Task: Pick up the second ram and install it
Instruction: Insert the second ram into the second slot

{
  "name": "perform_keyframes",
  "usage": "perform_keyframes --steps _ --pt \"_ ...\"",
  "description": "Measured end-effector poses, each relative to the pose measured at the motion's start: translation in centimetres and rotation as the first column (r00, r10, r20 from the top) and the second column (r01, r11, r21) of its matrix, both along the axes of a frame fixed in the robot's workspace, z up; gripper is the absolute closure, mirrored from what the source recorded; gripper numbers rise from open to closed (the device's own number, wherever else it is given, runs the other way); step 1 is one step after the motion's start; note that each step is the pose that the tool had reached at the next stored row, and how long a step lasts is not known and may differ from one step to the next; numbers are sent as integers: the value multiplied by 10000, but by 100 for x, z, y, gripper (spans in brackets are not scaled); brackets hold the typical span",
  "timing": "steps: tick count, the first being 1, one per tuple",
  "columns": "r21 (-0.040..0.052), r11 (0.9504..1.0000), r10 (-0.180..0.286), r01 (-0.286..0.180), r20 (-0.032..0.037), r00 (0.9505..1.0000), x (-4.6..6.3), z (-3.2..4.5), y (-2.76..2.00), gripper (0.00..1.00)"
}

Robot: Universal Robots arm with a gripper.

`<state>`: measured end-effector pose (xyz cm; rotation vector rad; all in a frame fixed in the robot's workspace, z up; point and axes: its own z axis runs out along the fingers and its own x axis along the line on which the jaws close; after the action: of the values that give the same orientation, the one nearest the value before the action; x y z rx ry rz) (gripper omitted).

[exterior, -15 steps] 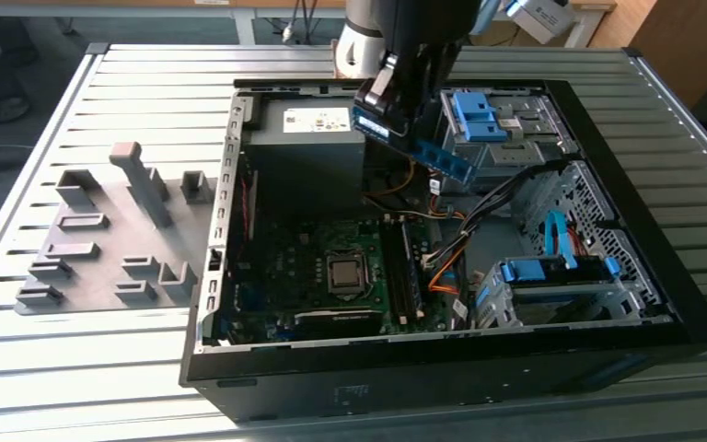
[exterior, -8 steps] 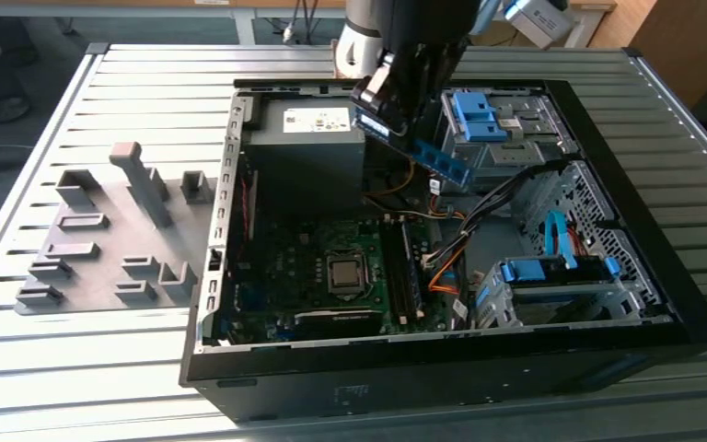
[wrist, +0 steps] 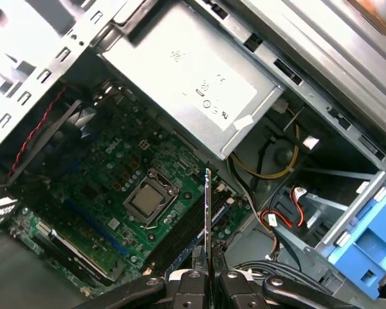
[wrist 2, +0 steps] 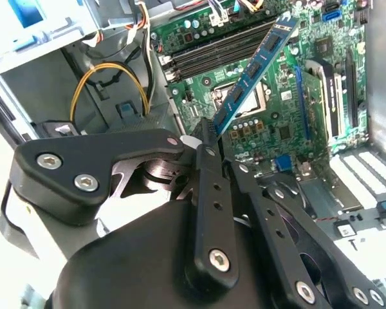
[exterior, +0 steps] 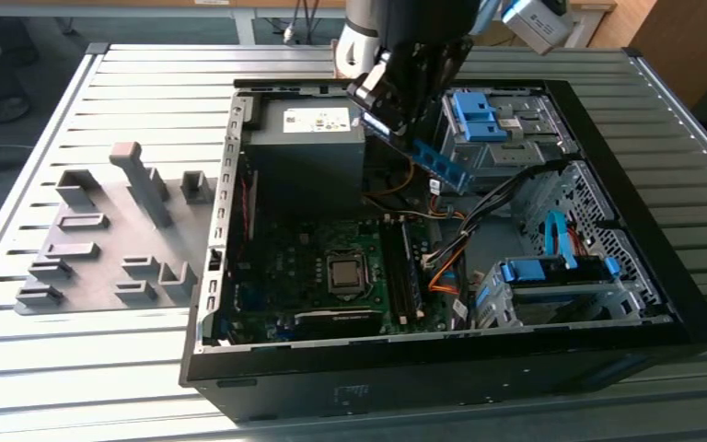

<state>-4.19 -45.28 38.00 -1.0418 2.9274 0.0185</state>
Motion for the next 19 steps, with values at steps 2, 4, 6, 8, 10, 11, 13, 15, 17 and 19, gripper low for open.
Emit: perform_keyframes --steps 2,4,6,8,10,11,13,15,17,19 --pt "0 9998 -200 200 0 9998 2 -2 4 86" --pt "0 9992 -404 404 0 9992 3 -3 7 86" --pt "1 9981 -617 617 0 9981 3 -5 10 86" --pt "1 9966 -823 823 1 9966 4 -7 12 86" --pt "0 9947 -1026 1026 0 9947 5 -8 14 86" --pt "1 9936 -1128 1128 0 9936 6 -9 15 86" --pt "0 9911 -1332 1332 0 9911 6 -11 17 86" --pt "1 9881 -1540 1540 1 9881 8 -12 19 86" --pt "1 9848 -1735 1735 1 9848 9 -14 20 86" --pt "0 9810 -1938 1938 0 9810 10 -15 22 86"
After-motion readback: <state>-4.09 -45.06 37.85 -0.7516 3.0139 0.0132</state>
